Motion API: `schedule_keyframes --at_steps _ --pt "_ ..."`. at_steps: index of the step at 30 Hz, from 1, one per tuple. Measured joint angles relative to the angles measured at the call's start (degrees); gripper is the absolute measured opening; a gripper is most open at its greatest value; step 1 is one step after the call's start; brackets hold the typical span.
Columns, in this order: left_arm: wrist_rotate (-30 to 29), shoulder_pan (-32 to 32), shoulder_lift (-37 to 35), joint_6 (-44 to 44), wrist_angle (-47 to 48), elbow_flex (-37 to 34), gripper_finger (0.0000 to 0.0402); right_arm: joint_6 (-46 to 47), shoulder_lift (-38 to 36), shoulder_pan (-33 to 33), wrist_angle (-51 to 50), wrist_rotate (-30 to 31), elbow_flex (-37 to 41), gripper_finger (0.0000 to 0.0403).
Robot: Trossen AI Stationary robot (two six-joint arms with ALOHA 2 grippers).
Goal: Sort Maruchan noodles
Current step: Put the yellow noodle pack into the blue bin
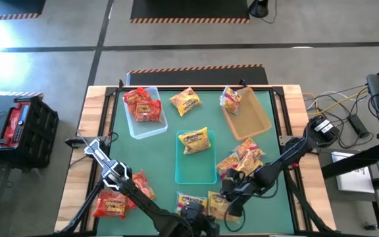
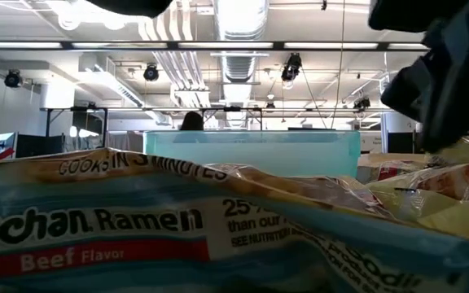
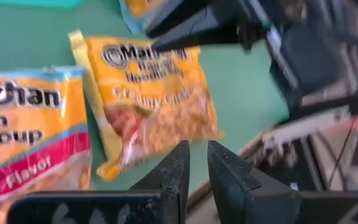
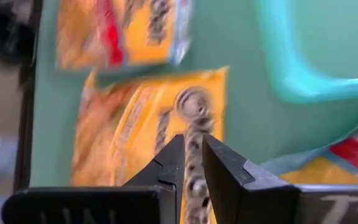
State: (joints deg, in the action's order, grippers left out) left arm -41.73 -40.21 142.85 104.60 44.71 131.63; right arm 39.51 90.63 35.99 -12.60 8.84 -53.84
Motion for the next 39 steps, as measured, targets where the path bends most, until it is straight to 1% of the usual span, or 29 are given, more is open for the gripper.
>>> schedule_keyframes --at_steps 2,4,6,9,11,14,16,20,24,28,31,33,35,39 --pt "2.12 -0.02 -0.07 -1.32 0.08 -0.04 0.0040 -4.71 -0.09 0.06 -1.10 -5.15 -0.61 0.0047" --pt "2.63 -0.04 -0.07 -1.78 0.17 -0.37 0.0040 -10.53 -0.14 0.42 -3.20 -10.65 -1.12 0.0047" --pt "3.46 0.04 -0.07 -1.90 0.24 -0.58 0.0040 -16.50 0.32 1.05 -4.65 -13.93 -1.16 0.0047" --pt "3.61 0.15 -0.07 -1.92 0.28 -0.86 0.0040 -22.82 0.42 1.85 -5.52 -14.35 -0.55 0.0047" --pt "3.71 0.22 -0.07 -1.92 0.35 -0.95 0.0040 -23.58 0.42 1.82 -5.12 -12.69 -0.33 0.0047" --pt "3.73 0.24 -0.07 -2.12 0.33 -0.96 0.0040 -21.44 0.42 1.64 -4.97 -8.72 -0.22 0.0047" --pt "3.78 0.29 -0.07 -2.12 0.33 -0.96 0.0040 -20.39 0.81 1.66 -4.42 -7.44 -0.22 0.0047" --pt "3.91 0.35 -0.07 -2.13 0.28 -1.01 0.0040 -17.66 3.17 1.64 -1.79 -7.30 -0.35 0.0047" --pt "3.91 0.37 -0.07 -2.12 -0.33 -1.03 0.0040 -11.72 6.41 1.54 3.31 -7.34 -0.51 0.0047" --pt "3.91 0.37 -0.07 -2.13 -1.08 -1.03 0.0040 -5.54 7.66 0.81 8.48 -6.06 -0.52 0.0047" --pt "4.12 0.37 -0.07 -2.12 -1.16 -1.03 0.0040 -1.28 7.51 -0.19 8.87 -3.39 -0.48 0.0047" --pt "5.44 0.39 -0.07 -2.12 -1.18 -1.03 0.0040 0.95 7.48 -1.03 8.80 -1.65 -0.45 0.0047" --pt "6.52 0.41 -0.07 -2.18 -1.07 -1.03 0.0040 2.19 7.50 -1.89 9.02 -1.17 -0.41 0.0047" --pt "6.73 0.43 -0.07 -2.38 -0.80 -1.63 0.0040 4.29 7.35 -2.87 10.34 -1.17 -0.29 0.0047"
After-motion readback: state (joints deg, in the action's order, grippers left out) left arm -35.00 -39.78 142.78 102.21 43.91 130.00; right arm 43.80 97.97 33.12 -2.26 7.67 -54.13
